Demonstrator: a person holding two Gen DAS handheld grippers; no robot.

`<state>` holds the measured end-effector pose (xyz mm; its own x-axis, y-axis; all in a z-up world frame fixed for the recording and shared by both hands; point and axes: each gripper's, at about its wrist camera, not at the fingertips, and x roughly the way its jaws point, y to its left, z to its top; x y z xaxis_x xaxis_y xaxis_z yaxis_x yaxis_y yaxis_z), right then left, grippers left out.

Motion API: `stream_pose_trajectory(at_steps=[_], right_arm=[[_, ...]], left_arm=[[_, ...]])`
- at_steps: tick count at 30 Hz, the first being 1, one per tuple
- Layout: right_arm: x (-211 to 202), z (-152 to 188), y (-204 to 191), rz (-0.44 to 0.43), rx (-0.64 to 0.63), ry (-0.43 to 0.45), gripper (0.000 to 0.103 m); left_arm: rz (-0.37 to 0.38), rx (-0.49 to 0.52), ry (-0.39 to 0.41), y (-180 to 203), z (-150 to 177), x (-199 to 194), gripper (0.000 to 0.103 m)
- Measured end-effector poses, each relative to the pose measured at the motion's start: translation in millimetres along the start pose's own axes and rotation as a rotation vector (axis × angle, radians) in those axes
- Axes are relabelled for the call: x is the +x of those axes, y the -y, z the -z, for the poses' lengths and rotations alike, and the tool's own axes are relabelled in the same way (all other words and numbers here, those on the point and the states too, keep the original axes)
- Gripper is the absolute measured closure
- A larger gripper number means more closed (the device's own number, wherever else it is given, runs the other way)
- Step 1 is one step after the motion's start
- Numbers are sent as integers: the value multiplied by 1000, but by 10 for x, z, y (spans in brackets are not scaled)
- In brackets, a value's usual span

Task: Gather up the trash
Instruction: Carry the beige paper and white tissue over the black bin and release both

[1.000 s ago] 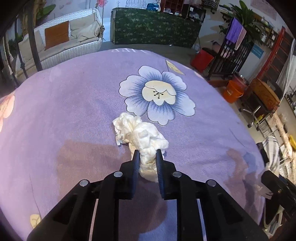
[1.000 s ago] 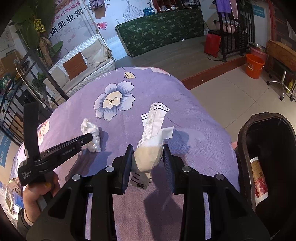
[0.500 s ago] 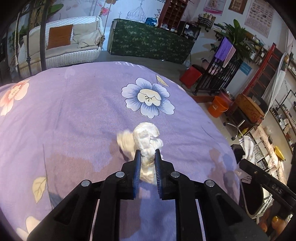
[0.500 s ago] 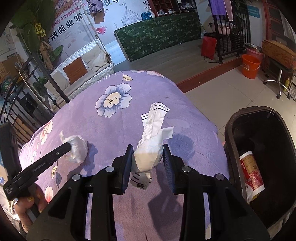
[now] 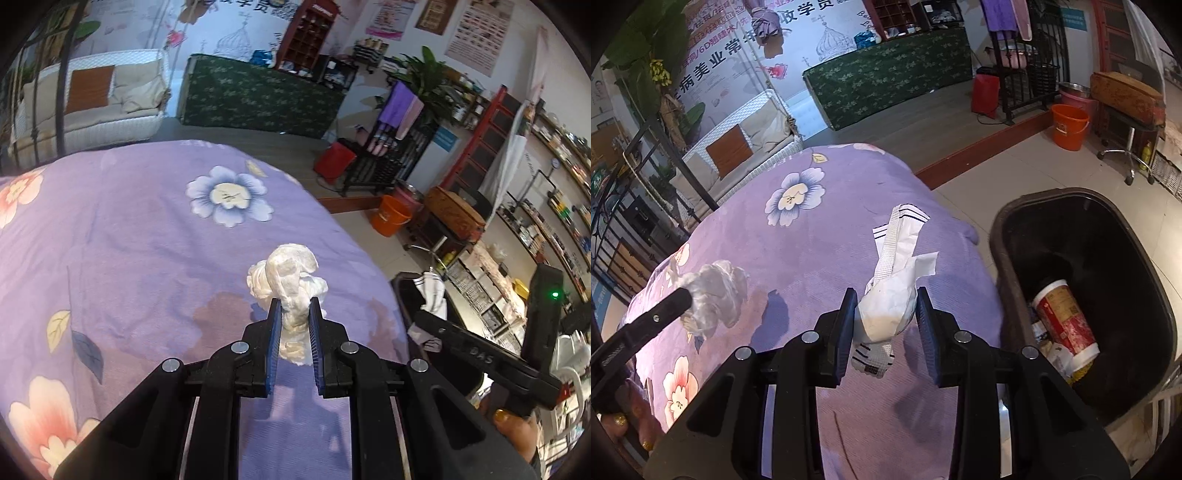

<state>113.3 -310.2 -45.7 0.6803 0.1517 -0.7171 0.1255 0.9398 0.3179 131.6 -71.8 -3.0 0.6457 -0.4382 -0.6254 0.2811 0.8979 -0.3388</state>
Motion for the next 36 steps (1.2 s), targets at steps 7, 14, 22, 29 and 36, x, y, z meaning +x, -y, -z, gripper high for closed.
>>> stream_pose_trajectory(at_steps=[7, 14, 22, 29, 36], right_arm=[[-227, 118, 377, 68, 61, 27, 70], [-328, 186, 832, 181, 129, 36, 70], [-205, 276, 1292, 267, 219, 1, 63], [-91, 384, 1535, 307, 271, -30, 36], [-287, 369, 1674, 342, 305, 32, 30]], left_arm=[[73, 81, 8, 394, 66, 24, 88], [135, 146, -10, 647, 104, 132, 88], [190, 209, -49, 871, 182, 276, 88], [222, 269, -92, 1105, 287, 397, 88], [259, 333, -148, 1348, 388, 562, 88]])
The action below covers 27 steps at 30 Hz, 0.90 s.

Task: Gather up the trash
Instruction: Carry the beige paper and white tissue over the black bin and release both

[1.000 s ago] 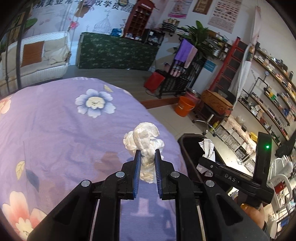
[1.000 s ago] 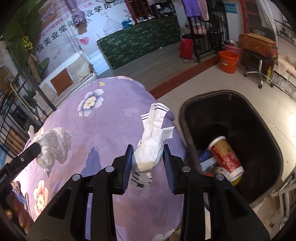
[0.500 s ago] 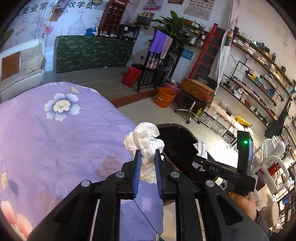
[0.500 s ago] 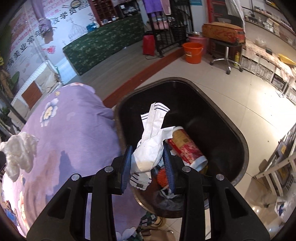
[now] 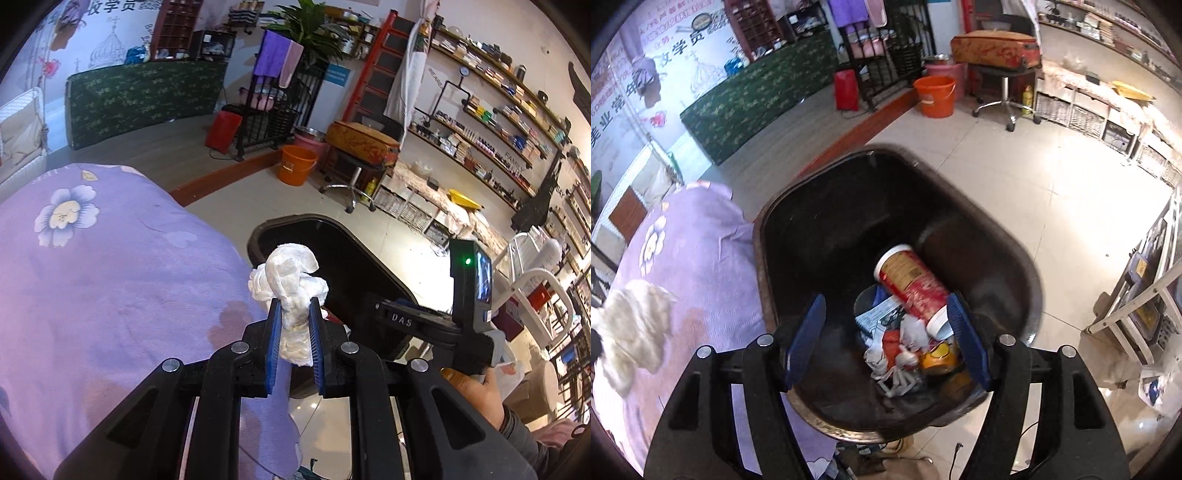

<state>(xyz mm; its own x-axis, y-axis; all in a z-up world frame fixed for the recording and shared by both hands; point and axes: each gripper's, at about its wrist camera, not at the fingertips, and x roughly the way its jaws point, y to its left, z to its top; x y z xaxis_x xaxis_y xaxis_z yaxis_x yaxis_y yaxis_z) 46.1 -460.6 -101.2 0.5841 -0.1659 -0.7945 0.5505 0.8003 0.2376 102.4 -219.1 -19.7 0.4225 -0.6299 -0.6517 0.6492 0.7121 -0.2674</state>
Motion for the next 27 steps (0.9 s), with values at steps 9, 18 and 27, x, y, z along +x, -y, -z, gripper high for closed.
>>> stream_pose_trajectory(at_steps=[9, 18, 27], right_arm=[[-201, -76, 307, 31, 82, 62, 24], [-336, -105, 670, 71, 165, 96, 23], [-385, -81, 802, 103, 167, 111, 23]], left_arm=[[70, 99, -80, 364, -76, 375, 88], [102, 174, -156, 597, -98, 752, 88], [83, 204, -243, 679, -84, 1163, 85]])
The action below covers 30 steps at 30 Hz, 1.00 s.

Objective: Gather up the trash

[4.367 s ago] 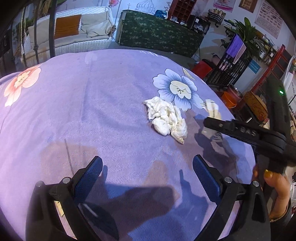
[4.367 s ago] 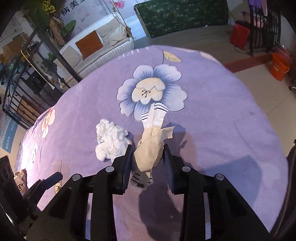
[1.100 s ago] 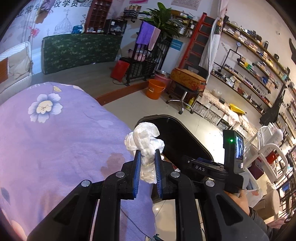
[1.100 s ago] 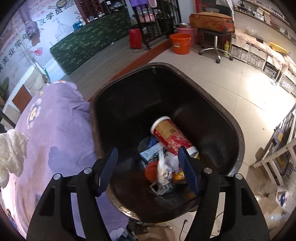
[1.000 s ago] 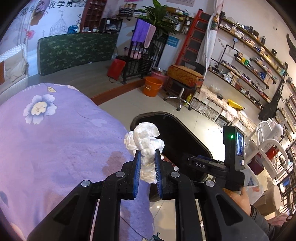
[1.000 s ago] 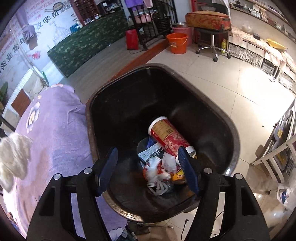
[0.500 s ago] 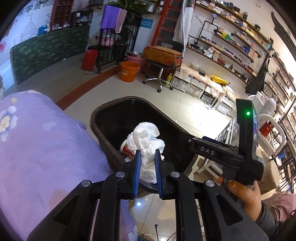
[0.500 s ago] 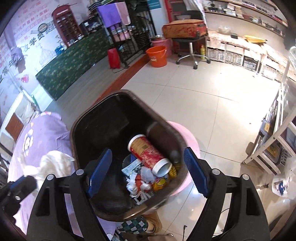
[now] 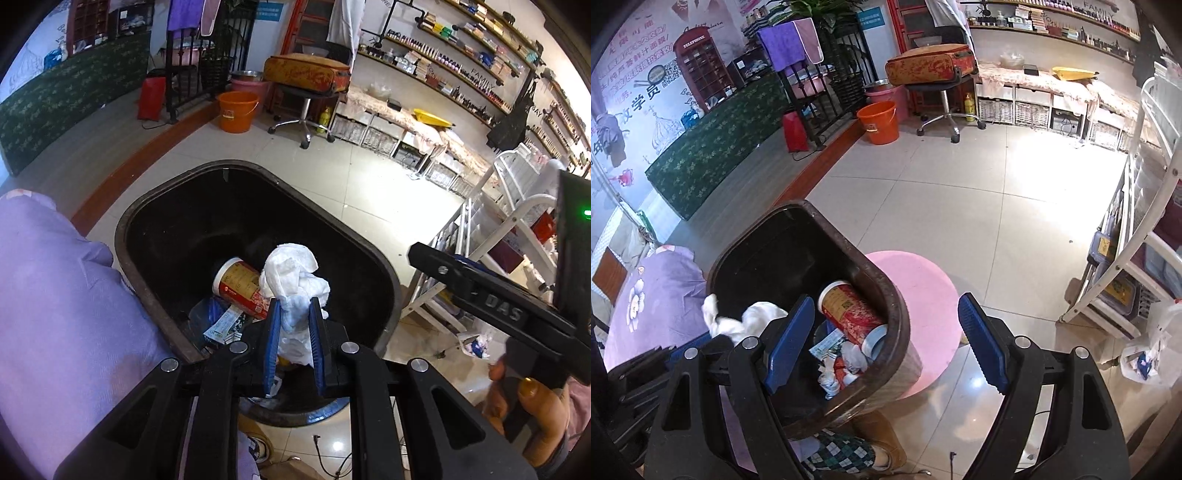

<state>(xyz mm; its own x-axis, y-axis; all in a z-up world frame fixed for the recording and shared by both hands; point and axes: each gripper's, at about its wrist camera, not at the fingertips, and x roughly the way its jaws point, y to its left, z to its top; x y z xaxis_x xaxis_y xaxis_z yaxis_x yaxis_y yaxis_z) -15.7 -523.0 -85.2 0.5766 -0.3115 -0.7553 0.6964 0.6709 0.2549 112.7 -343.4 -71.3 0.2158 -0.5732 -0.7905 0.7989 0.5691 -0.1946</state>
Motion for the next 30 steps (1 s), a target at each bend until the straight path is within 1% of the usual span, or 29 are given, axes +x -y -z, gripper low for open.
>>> stream_pose_trajectory(at_steps=[2, 3, 4, 6, 7, 8, 10, 11, 12, 13, 16, 20, 22, 25, 28, 30], right_arm=[[-10, -1, 11, 5, -3, 8, 23], [-23, -5, 14, 14, -7, 16, 20], [-38, -8, 8, 21, -10, 26, 15], [-83, -7, -6, 35, -12, 58, 13], [-104, -8, -29, 41, -18, 69, 13], [-118, -7, -64, 43, -26, 74, 13], [-154, -3, -148, 43, -42, 84, 12], [-181, 10, -209, 44, -57, 94, 11], [-199, 20, -258, 45, -69, 101, 8], [-228, 38, -333, 48, -90, 114, 7], [-310, 106, -537, 45, -145, 152, 6], [-391, 248, -903, 0, -234, 172, 6], [-440, 317, -1084, -21, -273, 184, 6], [-535, 450, -1344, -84, -315, 201, 6], [-631, 583, -1601, -125, -351, 213, 6], [-705, 671, -1755, -163, -363, 233, 6]], left_arm=[[-10, 2, -4, -4, 0, 32, 72], [-17, 3, 2, -10, 1, 28, 55], [-31, 2, 16, -21, 7, 2, 35], [-69, -4, 72, -41, 25, -129, 23], [-76, -5, 87, -47, 33, -178, 19], [-81, -5, 110, -67, 31, -271, 16], [-101, 3, 164, -90, 69, -471, 8], [-122, 10, 192, -97, 94, -550, 6], [-147, 17, 219, -113, 121, -637, 6], [-171, 21, 240, -136, 151, -720, 6], [-230, -2, 276, -259, 251, -966, 6], [-264, -105, 317, -557, 453, -1276, 6], [-309, -147, 342, -673, 540, -1416, 6], [-390, -222, 381, -871, 701, -1651, 6], [-432, -287, 413, -1027, 849, -1841, 6], [-461, -339, 420, -1145, 966, -1964, 6]])
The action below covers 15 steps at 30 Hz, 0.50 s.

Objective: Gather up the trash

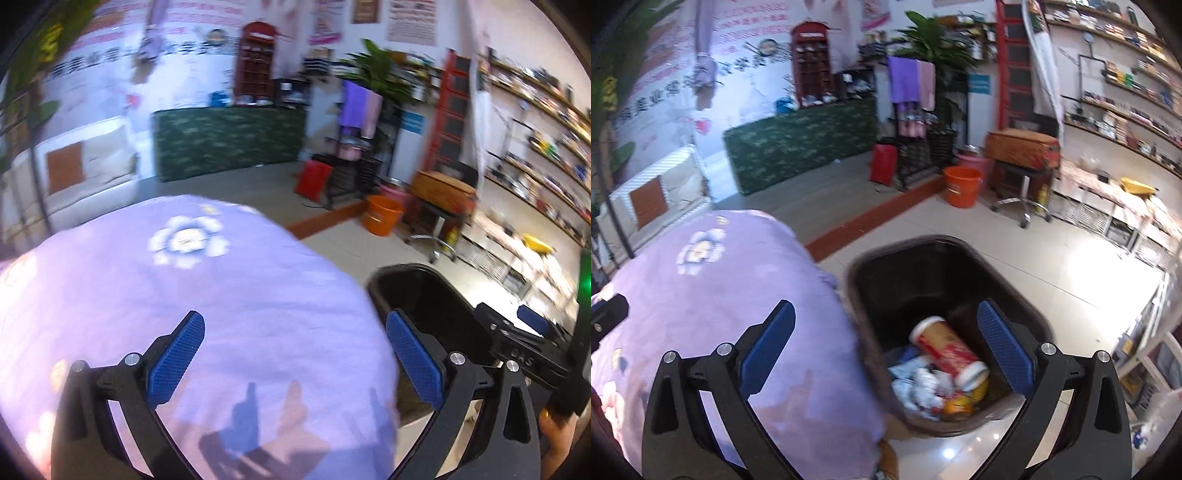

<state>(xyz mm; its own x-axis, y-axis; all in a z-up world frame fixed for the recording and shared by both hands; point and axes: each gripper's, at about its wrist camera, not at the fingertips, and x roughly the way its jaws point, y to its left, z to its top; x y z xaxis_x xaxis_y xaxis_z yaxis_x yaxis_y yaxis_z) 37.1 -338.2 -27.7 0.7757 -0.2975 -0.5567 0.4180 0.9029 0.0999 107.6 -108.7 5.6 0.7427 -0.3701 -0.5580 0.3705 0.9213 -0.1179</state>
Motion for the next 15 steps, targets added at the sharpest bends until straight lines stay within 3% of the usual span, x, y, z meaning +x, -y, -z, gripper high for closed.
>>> stream_pose_trajectory(at_steps=[8, 10, 15], right_arm=[[-315, 122, -715, -98, -134, 80, 6], [-425, 166, -883, -82, -177, 113, 6], [-648, 244, -1123, -134, -254, 143, 6]], left_arm=[[-155, -77, 54, -443, 148, -399, 6], [-190, -86, 88, -493, 186, -522, 6], [-256, -119, 140, -614, 243, -726, 6]])
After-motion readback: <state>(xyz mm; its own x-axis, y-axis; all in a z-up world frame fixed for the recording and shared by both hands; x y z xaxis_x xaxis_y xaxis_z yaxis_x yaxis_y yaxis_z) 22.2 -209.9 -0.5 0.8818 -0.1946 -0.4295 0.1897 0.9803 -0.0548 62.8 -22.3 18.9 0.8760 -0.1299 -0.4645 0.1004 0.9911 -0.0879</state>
